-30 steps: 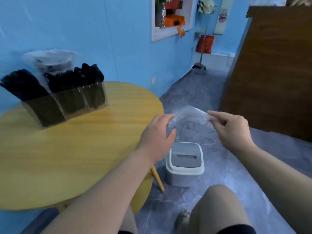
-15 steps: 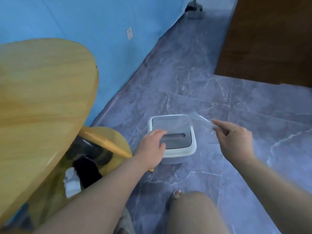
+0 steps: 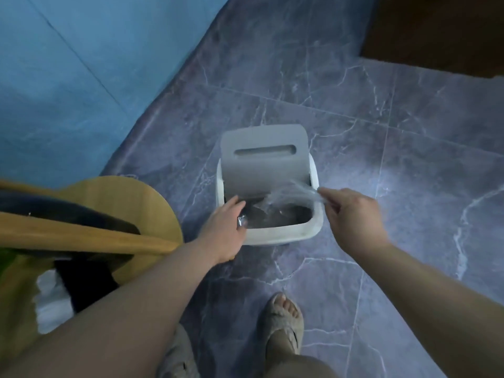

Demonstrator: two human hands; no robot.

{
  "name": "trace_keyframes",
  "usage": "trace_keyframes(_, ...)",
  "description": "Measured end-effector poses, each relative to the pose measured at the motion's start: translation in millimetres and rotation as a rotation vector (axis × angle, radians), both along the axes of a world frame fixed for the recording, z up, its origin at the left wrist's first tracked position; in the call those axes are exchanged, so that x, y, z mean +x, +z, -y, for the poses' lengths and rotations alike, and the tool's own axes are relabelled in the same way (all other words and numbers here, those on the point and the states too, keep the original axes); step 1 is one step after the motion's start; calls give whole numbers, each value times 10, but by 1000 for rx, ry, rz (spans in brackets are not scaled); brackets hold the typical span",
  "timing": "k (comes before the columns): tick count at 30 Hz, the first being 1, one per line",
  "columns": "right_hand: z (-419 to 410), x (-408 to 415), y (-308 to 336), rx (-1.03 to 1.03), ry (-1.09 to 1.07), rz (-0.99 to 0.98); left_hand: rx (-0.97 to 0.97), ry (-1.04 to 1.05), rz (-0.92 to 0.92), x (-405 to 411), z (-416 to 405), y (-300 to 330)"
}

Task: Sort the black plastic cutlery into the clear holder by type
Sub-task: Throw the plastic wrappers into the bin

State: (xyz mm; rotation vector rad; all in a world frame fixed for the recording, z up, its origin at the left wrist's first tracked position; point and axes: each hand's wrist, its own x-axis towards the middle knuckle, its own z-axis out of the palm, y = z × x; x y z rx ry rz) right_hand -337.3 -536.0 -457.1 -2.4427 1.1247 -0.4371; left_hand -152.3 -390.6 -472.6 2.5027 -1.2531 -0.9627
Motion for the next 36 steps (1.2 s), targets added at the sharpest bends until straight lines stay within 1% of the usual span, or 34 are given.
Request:
trace_keyframes(2,-10,78,-89,-35,24,19,-9,18,-34,30,-32,-59)
trace_keyframes(5,-11,206,-156,26,62,-106,-29,46,-98,62,-44,-105)
trace_keyframes(10,37,474,-362,-53,237,-237,-40,73,-143,89,-28,-130)
trace_keyframes(15,13,764,-545,-64,279,-354,-48,85,-164,116,-33,-142)
trace_keyframes(18,-4,874,-690,32,253,-371,-47,93,-179,129,-33,-144)
trace_keyframes(22,-25,872,-832,194,252,-476,-43,103,-182,148,-34,-145)
trace_keyframes(27,-83,754,-718,145,283,-384,-43,82,-165,127,-47,-144)
trace_keyframes(32,-171,576,-541,121,306,-349,-34,69,-159,81,-19,-88)
trace_keyframes(36,-183,472,-457,-21,334,-178,-31,55,-150,64,9,-80)
